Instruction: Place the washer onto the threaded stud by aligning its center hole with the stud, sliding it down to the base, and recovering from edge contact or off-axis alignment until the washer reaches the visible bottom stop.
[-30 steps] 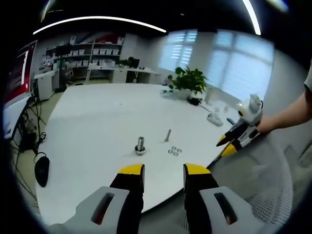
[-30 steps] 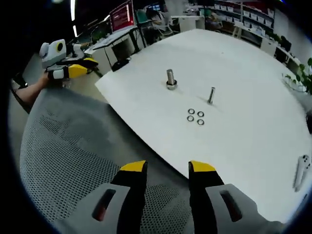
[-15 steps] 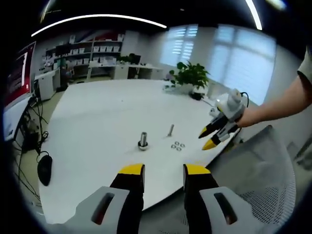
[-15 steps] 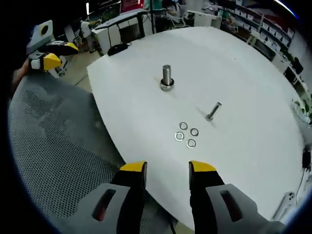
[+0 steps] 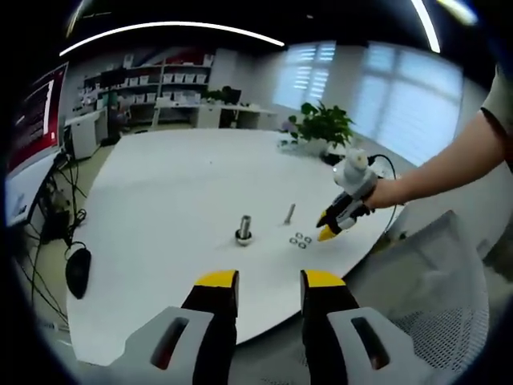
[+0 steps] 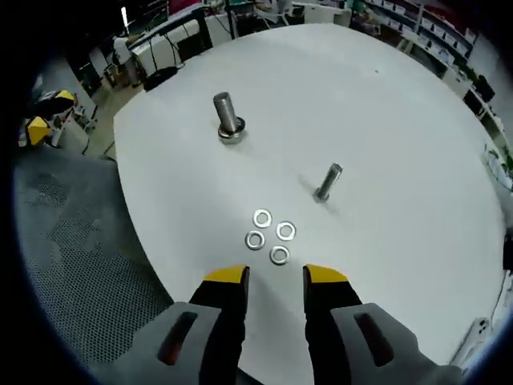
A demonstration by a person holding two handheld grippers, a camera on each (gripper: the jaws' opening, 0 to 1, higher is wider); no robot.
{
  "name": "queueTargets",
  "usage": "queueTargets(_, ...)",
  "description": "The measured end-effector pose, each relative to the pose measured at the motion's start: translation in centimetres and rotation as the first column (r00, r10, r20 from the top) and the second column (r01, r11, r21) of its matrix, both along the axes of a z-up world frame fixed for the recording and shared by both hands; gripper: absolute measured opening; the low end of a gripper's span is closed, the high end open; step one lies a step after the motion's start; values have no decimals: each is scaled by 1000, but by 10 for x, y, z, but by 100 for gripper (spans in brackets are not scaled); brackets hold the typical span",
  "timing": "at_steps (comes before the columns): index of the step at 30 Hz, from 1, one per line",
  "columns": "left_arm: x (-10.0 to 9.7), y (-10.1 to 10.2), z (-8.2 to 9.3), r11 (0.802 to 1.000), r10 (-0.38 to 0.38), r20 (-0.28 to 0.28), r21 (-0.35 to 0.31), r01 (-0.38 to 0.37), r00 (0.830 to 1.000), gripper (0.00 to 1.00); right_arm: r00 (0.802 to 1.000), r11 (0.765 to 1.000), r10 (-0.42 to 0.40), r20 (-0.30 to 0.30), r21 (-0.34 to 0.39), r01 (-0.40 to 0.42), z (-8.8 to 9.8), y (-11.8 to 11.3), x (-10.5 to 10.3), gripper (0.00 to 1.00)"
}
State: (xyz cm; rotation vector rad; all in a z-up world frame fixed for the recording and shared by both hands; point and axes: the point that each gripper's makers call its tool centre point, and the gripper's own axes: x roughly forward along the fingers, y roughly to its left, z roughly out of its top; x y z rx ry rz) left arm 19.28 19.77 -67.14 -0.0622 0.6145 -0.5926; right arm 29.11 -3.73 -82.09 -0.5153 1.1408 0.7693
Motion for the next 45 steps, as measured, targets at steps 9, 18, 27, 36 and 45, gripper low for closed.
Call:
queueTargets(9, 0, 4, -3, 1000, 16, -10, 18, -16, 1000, 28, 997, 997, 70, -17, -29, -70, -14, 10, 5, 24)
queueTargets(18, -1, 5, -5, 999, 18, -20, 29, -17, 1000, 29, 990, 986, 135, -37, -90, -137, -22, 4, 2, 23)
queueTargets(27, -2, 5, -8, 999, 16, -32, 44, -14, 999, 29, 988, 984, 144, -54, -96, -149, -23, 5, 7, 21)
queueTargets(36, -1, 6, -9, 999, 19, -33, 46, -18, 999, 29, 969, 959, 231, -94, -148, -243, -23, 7, 5, 21)
queueTargets(45, -1, 5, -9, 999, 16, -34, 52, -15, 999, 29, 957, 944, 257, -132, -179, -278, -24, 9, 9, 16)
